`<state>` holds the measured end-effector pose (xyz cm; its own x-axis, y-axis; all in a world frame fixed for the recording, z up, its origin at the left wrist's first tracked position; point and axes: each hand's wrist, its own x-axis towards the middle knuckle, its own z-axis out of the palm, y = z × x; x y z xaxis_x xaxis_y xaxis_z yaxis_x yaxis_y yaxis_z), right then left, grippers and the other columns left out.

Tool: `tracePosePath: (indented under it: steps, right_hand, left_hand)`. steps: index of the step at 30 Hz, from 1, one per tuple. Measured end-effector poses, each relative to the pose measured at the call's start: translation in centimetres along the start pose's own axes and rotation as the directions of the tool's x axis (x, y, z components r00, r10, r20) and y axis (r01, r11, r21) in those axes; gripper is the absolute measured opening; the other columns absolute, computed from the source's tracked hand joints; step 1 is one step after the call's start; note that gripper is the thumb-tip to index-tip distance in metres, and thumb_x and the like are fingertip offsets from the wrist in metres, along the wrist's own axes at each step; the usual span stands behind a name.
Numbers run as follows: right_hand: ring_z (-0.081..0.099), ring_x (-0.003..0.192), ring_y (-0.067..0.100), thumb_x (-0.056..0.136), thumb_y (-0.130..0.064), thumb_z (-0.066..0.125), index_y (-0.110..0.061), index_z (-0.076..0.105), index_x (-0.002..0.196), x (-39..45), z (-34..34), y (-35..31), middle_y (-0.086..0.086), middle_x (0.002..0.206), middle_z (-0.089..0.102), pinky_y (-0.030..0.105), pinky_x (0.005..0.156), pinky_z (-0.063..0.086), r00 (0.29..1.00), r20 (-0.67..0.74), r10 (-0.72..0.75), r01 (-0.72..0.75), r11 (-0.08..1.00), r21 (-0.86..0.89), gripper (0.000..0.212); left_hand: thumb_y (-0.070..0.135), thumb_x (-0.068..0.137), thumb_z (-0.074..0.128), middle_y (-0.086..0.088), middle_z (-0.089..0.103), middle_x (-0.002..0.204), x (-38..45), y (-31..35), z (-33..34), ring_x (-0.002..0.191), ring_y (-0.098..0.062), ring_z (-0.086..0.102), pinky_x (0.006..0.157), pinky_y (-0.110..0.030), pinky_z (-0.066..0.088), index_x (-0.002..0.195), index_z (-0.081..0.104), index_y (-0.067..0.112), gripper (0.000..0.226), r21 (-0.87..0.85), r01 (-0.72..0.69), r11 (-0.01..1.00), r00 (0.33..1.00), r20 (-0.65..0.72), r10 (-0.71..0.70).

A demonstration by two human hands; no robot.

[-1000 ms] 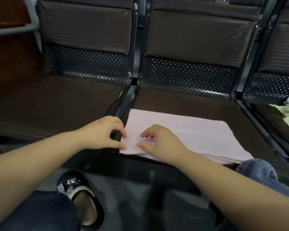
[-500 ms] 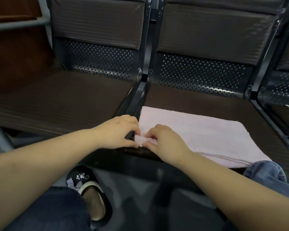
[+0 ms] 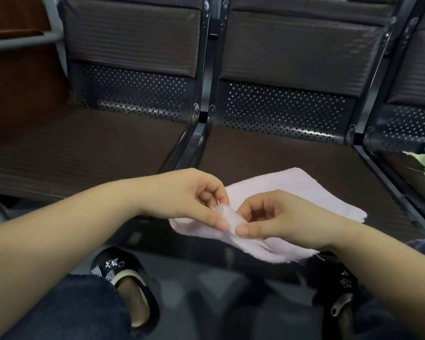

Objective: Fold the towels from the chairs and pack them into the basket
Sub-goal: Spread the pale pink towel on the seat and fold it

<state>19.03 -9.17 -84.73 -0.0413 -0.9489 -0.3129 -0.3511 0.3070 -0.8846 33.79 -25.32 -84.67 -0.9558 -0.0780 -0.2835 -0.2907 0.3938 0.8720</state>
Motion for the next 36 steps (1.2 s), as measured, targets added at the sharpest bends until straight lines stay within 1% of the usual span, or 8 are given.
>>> tracePosePath:
  steps: [7,11,15,18,24,27,32,36]
  right_hand:
    - [0.059,0.080,0.007,0.069,-0.034,0.078,-0.012,0.066,0.092,-1.2,-0.3,0.7,-0.003,0.081,0.066,0.027,0.081,0.048,0.991,-0.130,-0.028,0.038,0.997,0.072,0.034]
    - [0.051,0.069,0.007,0.081,-0.028,0.075,-0.002,0.057,0.083,-1.6,-1.4,0.7,-0.003,0.070,0.055,0.023,0.067,0.041,0.974,-0.224,-0.027,0.044,0.997,0.069,0.032]
    - [0.052,0.069,0.017,0.075,-0.039,0.074,0.001,0.059,0.084,-2.8,-4.4,0.7,0.008,0.074,0.056,0.033,0.065,0.043,0.937,-0.350,0.018,0.012,0.996,0.084,0.043]
    - [0.056,0.069,0.013,0.083,-0.028,0.069,-0.010,0.063,0.076,-3.9,-7.0,1.3,0.002,0.073,0.061,0.030,0.065,0.046,0.900,-0.429,0.080,-0.026,0.991,0.131,0.019]
    - [0.056,0.066,0.025,0.079,-0.029,0.074,-0.010,0.062,0.075,-5.8,-12.2,3.6,0.009,0.072,0.061,0.043,0.067,0.050,0.852,-0.448,0.272,-0.218,0.961,0.169,0.023]
    - [0.064,0.068,0.017,0.085,-0.017,0.068,-0.008,0.058,0.079,-6.3,-14.0,4.8,0.010,0.077,0.065,0.033,0.064,0.059,0.816,-0.425,0.392,-0.318,0.918,0.235,0.015]
    - [0.065,0.071,0.021,0.089,-0.008,0.061,-0.007,0.059,0.078,-6.3,-16.3,7.3,0.012,0.080,0.067,0.030,0.060,0.059,0.733,-0.413,0.540,-0.491,0.841,0.228,0.011]
    - [0.066,0.058,0.014,0.091,-0.008,0.059,-0.009,0.060,0.081,-5.5,-16.7,9.2,0.008,0.072,0.068,0.027,0.054,0.055,0.666,-0.354,0.657,-0.652,0.743,0.153,0.010]
  left_hand:
    - [0.023,0.077,0.077,0.001,0.061,0.069,2.3,2.0,0.8,0.061,-0.009,0.051,0.056,-0.014,0.040,0.091,0.060,0.020,0.022,-0.074,0.015,0.997,0.999,-0.030,-0.018]
    - [0.041,0.064,0.079,0.000,0.067,0.076,4.0,2.9,0.1,0.068,-0.009,0.060,0.063,-0.020,0.047,0.099,0.058,0.023,0.045,-0.084,0.015,0.996,0.999,0.043,-0.011]
    - [0.058,0.049,0.077,0.013,0.069,0.094,5.7,2.5,-1.2,0.091,-0.010,0.065,0.085,-0.031,0.053,0.095,0.061,0.035,0.054,0.328,0.062,0.943,0.991,0.095,-0.098]
    - [0.054,0.051,0.073,0.018,0.066,0.089,7.2,2.2,-2.3,0.090,-0.008,0.063,0.082,-0.025,0.050,0.089,0.060,0.036,0.044,0.521,0.128,0.844,0.980,0.063,-0.188]
    - [0.029,0.079,0.074,0.009,0.071,0.089,11.5,2.7,-2.8,0.084,-0.009,0.064,0.076,-0.026,0.049,0.094,0.069,0.022,0.018,0.126,0.055,0.991,0.975,-0.221,-0.026]
    - [0.029,0.082,0.072,0.000,0.073,0.099,14.9,3.1,-1.6,0.098,-0.019,0.067,0.091,-0.038,0.052,0.097,0.070,0.021,0.017,-0.019,-0.005,1.000,0.902,-0.432,-0.004]
    - [0.034,0.086,0.068,0.007,0.067,0.084,19.7,4.2,1.3,0.079,-0.009,0.061,0.070,-0.026,0.049,0.087,0.065,0.026,0.008,-0.036,-0.066,0.997,0.844,-0.535,0.037]
    - [0.045,0.089,0.059,0.008,0.063,0.098,22.6,3.7,3.0,0.088,-0.010,0.057,0.072,-0.026,0.044,0.099,0.062,0.024,0.023,0.095,0.098,0.991,0.884,-0.465,-0.043]
